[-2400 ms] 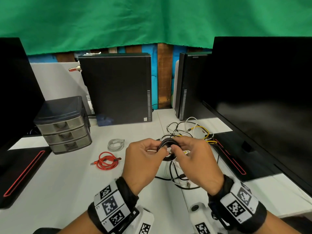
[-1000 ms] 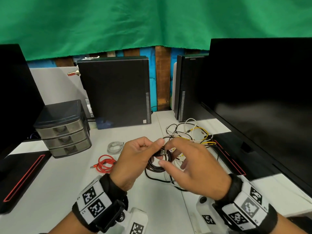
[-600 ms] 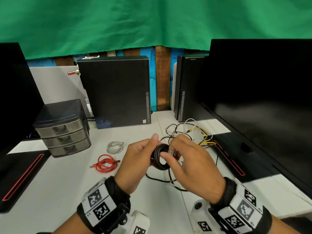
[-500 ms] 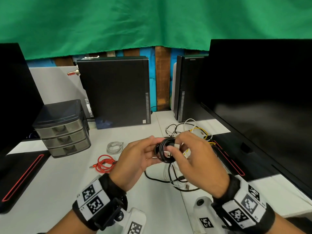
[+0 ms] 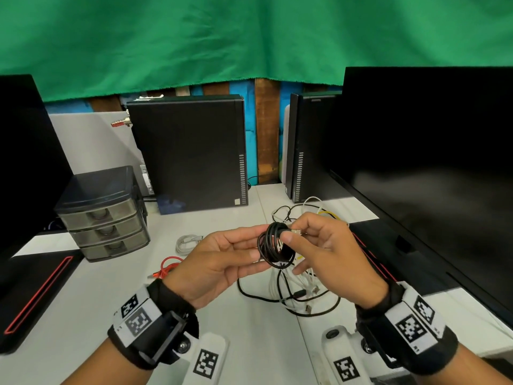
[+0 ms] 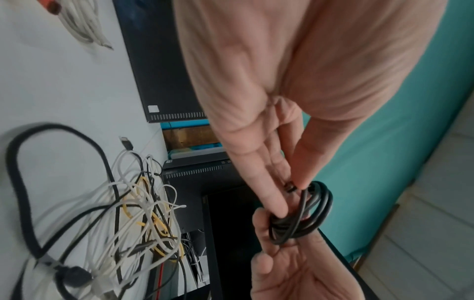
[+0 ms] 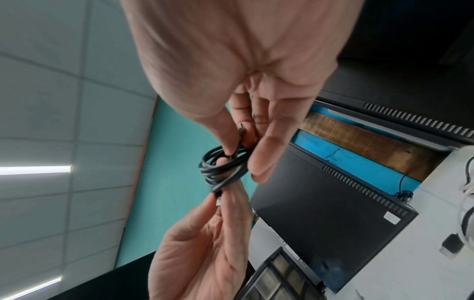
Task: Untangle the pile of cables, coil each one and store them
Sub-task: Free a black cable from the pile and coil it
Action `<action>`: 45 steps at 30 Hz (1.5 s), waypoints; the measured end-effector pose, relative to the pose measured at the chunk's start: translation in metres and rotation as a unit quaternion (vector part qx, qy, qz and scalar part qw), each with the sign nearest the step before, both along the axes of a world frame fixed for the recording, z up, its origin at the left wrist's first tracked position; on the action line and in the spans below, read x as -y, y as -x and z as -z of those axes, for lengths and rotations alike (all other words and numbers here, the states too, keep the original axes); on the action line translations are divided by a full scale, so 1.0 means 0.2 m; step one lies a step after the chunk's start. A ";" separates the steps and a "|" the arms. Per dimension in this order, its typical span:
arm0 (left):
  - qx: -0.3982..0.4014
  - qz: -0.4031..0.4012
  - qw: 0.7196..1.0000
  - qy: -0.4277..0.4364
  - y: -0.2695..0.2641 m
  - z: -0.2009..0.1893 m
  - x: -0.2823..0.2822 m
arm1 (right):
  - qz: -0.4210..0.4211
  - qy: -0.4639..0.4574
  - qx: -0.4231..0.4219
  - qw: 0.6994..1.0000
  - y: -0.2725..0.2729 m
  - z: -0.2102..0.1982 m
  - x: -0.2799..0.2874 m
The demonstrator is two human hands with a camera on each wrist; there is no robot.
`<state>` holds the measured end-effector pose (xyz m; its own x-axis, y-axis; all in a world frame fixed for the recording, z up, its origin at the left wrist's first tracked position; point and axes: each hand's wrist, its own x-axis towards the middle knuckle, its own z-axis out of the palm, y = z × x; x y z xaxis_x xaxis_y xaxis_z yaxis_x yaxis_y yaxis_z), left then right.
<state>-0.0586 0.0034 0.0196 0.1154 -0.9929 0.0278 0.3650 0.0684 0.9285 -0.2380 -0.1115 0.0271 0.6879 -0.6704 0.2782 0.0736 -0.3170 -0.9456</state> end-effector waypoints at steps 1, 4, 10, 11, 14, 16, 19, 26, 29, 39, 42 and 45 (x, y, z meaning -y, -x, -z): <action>0.008 -0.007 1.000 0.002 0.00 0.00 0.00 | 0.002 0.008 -0.003 1.000 0.00 0.00 0.00; 0.035 -0.060 0.998 0.005 0.02 -0.01 0.01 | 0.006 0.031 -0.020 0.999 0.00 0.01 0.00; 0.137 -0.165 0.977 0.000 0.03 0.00 0.03 | 0.043 0.003 0.013 0.999 0.00 -0.01 0.02; 0.154 -0.175 0.972 0.000 0.03 0.00 0.03 | 0.046 0.001 0.018 0.999 0.00 -0.01 0.02; 0.195 -0.196 0.961 -0.010 0.05 0.01 0.04 | 0.057 0.006 0.012 0.998 -0.01 0.00 0.00; 0.181 -0.200 0.963 -0.018 0.05 0.00 0.04 | 0.064 0.035 0.003 0.997 -0.01 0.01 -0.01; 0.142 -0.178 0.974 -0.018 0.07 -0.05 0.03 | 0.061 0.178 -0.030 0.982 0.00 0.04 -0.01; 0.254 -0.174 0.951 0.013 0.06 -0.01 0.02 | 0.030 0.249 -0.022 0.968 -0.01 0.06 -0.04; 0.288 -0.165 0.943 0.022 0.03 -0.03 0.02 | 0.008 0.171 -0.013 0.985 0.00 0.03 -0.04; 0.300 -0.194 0.931 -0.076 -0.25 0.03 0.02 | 0.007 -0.008 -0.089 0.996 -0.35 0.07 0.01; 0.310 -0.269 0.904 -0.119 -0.42 0.04 -0.03 | 0.022 -0.023 -0.130 0.991 -0.57 0.16 0.04; 0.276 -0.355 0.886 -0.114 -0.56 -0.03 -0.11 | 0.057 -0.061 -0.194 0.977 -0.78 0.29 0.12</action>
